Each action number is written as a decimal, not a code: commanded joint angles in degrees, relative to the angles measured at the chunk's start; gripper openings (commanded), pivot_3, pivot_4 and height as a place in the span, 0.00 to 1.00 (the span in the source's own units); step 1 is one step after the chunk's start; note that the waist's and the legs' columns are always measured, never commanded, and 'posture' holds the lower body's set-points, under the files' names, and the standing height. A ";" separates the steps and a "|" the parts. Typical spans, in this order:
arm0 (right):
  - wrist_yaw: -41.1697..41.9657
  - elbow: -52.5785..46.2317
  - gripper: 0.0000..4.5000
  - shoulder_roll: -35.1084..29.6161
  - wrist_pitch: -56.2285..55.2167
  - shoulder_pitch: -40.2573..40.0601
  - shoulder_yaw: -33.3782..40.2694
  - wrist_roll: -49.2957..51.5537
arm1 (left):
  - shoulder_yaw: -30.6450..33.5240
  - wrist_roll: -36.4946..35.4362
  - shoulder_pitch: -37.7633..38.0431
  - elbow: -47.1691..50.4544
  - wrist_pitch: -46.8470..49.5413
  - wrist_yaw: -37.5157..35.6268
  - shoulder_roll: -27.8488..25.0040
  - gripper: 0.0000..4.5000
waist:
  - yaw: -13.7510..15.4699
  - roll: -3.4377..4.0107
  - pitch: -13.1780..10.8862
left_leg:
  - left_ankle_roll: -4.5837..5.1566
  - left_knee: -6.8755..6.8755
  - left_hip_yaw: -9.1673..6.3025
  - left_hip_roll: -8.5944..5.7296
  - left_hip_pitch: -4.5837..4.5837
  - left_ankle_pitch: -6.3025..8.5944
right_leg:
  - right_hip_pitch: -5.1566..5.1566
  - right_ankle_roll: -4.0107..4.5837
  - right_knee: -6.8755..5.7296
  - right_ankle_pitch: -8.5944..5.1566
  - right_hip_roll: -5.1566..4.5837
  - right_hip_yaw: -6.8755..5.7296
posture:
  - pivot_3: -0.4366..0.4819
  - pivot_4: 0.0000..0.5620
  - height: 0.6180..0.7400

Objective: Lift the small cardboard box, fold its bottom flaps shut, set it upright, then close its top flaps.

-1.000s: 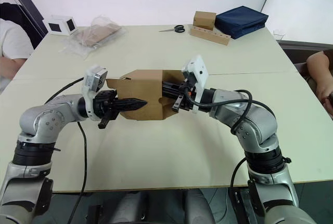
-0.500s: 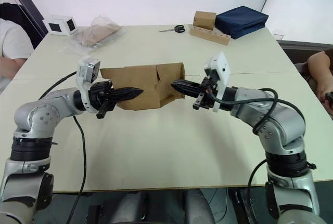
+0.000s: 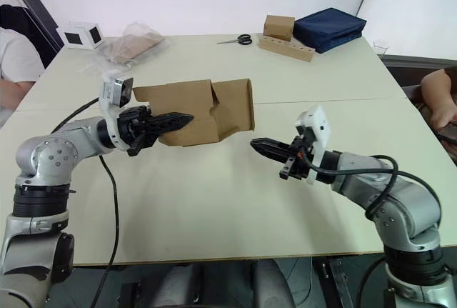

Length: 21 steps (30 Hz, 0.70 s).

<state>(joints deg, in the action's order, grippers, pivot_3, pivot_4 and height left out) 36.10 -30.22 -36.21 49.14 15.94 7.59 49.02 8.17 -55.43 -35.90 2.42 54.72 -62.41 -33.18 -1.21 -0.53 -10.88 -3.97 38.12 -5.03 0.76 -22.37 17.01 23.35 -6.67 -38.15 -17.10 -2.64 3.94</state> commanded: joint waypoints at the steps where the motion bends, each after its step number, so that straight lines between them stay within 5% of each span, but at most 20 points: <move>1: -1.31 -1.65 0.01 2.04 -2.39 1.70 -1.33 -0.96 | 0.75 -1.81 0.25 2.93 0.57 -0.47 -0.48 0.00 | 0.02 0.00 0.00 | 0.00 0.00 0.00 0.00 0.00 0.00 | 0.00 0.00 0.00 0.00 0.00 0.00 | 0.48 0.27 1.00; 21: -3.26 -2.88 0.01 8.32 -1.58 7.92 -8.55 -0.11 | -0.44 -4.76 -0.44 4.30 3.51 1.90 2.23 0.00 | 0.01 0.00 0.00 | -0.01 0.00 -0.02 0.00 0.00 0.00 | 0.00 0.00 0.00 0.00 0.00 -0.01 | 0.48 0.27 1.00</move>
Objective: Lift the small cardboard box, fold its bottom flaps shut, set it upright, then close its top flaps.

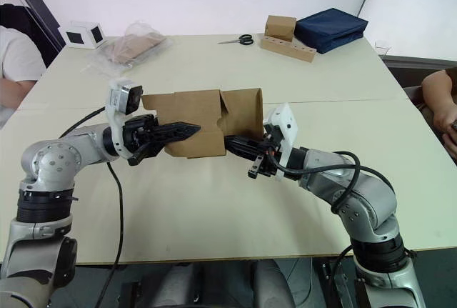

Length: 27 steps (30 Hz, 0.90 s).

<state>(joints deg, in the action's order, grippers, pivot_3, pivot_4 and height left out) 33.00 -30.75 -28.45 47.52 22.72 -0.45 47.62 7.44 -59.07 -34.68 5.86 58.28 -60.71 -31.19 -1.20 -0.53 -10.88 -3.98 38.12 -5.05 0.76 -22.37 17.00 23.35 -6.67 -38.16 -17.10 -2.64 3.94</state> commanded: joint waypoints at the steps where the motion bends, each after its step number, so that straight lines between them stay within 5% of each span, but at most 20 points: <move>1: -0.24 -2.30 0.01 0.66 0.17 1.32 -0.59 1.30 | 0.35 -1.20 -1.77 0.69 0.04 0.20 0.30 0.00 | 0.00 0.00 0.00 | 0.00 0.00 0.00 0.00 0.00 0.00 | 0.00 0.00 0.00 0.00 0.00 0.00 | 0.48 0.27 1.00; 13: 0.28 -2.67 0.01 -0.98 0.26 0.82 -0.29 0.77 | 1.01 -1.55 -2.55 -0.13 0.22 0.48 0.35 0.00 | 0.00 0.00 0.00 | 0.00 0.00 0.00 0.00 0.00 0.00 | 0.00 0.00 0.00 0.00 0.00 0.00 | 0.48 0.27 1.00; 27: 8.55 -0.88 0.01 -17.63 5.84 -4.59 20.52 19.02 | 2.04 -3.74 -2.15 1.26 2.06 0.28 -1.98 0.00 | -0.01 0.00 -0.01 | 0.01 -0.01 0.00 0.00 0.00 0.01 | -0.02 0.00 0.03 0.00 0.00 0.00 | 0.48 0.27 1.00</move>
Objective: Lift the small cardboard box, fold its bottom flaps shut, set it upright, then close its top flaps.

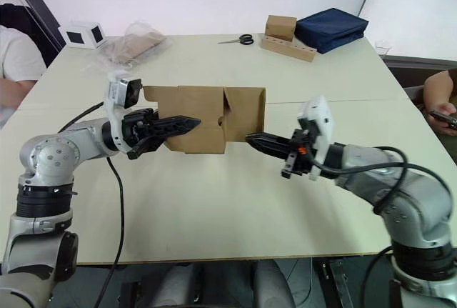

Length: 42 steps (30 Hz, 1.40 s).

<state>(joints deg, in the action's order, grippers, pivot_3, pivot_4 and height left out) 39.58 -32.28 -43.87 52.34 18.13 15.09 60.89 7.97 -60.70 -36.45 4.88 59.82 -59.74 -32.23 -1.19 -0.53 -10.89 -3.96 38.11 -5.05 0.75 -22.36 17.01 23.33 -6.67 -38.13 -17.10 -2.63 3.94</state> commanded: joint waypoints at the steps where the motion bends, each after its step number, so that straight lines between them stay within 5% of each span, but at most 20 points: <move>1: 2.07 2.07 0.01 -2.92 1.31 0.09 5.97 6.36 | 1.61 -2.50 -0.28 2.41 0.86 -0.84 -1.19 0.00 | -0.01 0.00 0.00 | 0.00 0.00 0.00 0.00 0.00 0.00 | 0.00 0.00 0.00 0.00 0.00 0.00 | 0.48 0.27 1.00; 4: 3.50 6.70 0.07 -4.41 1.28 0.01 7.48 6.42 | 1.99 -3.90 -0.29 2.67 1.79 -0.78 -1.60 0.00 | 0.07 0.00 0.00 | 0.00 0.00 0.01 0.00 0.00 0.00 | -0.01 0.00 0.00 0.00 0.00 0.00 | 0.48 0.27 1.00; 9: 5.94 12.06 0.45 -4.54 1.75 1.04 6.86 6.91 | 3.44 -8.54 -0.87 3.56 4.56 1.12 -1.67 0.00 | 0.06 0.00 0.00 | 0.00 0.00 0.02 0.00 0.00 0.00 | -0.01 0.00 0.01 0.00 -0.01 0.00 | 0.48 0.27 1.00; 23: 9.41 21.61 0.45 0.20 5.59 6.08 4.42 11.73 | 3.74 -12.95 1.04 6.79 5.44 5.02 -1.35 0.00 | 0.05 0.00 -0.01 | 0.00 0.00 0.02 0.00 0.00 0.00 | -0.01 0.00 0.01 0.00 -0.01 0.00 | 0.48 0.27 1.00; 42: 0.85 13.70 0.45 4.50 8.89 8.09 3.06 22.90 | 3.49 -11.75 0.25 5.13 3.88 6.74 -0.30 0.00 | 0.08 0.00 -0.01 | -0.01 0.00 0.02 0.00 0.00 0.00 | 0.00 0.00 0.01 0.00 -0.01 0.00 | 0.48 0.27 1.00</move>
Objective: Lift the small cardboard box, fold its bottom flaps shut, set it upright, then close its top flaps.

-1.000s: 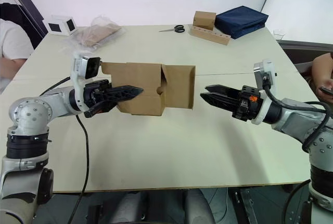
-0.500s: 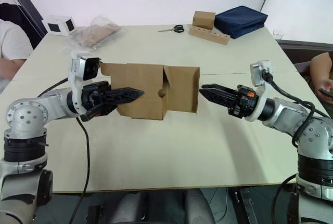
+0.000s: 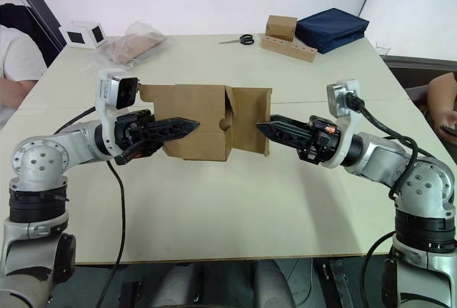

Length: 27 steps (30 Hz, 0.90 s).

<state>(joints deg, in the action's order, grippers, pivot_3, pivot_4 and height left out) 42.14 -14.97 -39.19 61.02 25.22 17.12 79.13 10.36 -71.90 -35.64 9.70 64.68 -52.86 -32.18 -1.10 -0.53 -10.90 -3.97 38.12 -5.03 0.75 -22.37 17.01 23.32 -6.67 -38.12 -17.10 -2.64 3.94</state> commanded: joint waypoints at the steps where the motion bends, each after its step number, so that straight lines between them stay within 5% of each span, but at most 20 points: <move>1: -2.45 -4.09 0.45 -0.41 0.24 0.93 1.25 5.68 | 1.22 -0.40 -0.53 -0.08 -1.03 0.14 -0.35 0.00 | -0.02 0.00 0.00 | 0.00 0.00 0.00 0.00 0.00 0.00 | 0.00 0.00 0.00 0.00 0.00 0.00 | 0.48 0.27 1.00; 9: -6.60 -6.88 0.45 -2.14 -0.66 -0.72 0.98 10.18 | 0.95 0.18 -0.39 -0.46 -1.67 0.29 -0.04 0.00 | 0.00 0.00 0.00 | 0.00 0.00 0.00 0.00 0.00 0.00 | 0.00 0.00 0.01 0.00 0.00 0.00 | 0.48 0.27 1.00; 27: -7.83 -7.57 0.45 -0.75 -5.44 -1.34 -3.05 -0.05 | 0.99 -0.42 -0.67 0.31 -1.80 2.13 2.07 0.00 | -0.02 0.00 0.00 | 0.00 0.00 0.00 0.00 0.00 0.00 | 0.00 0.00 0.01 0.00 0.00 0.00 | 0.48 0.27 1.00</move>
<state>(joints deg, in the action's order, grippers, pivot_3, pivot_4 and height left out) 34.16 -21.19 -40.20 56.82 23.24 13.48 79.26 10.33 -71.38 -35.66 8.48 64.13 -50.70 -30.23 -1.11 -0.53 -10.90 -3.97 38.12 -5.03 0.75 -22.37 17.01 23.33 -6.67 -38.11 -17.10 -2.64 3.94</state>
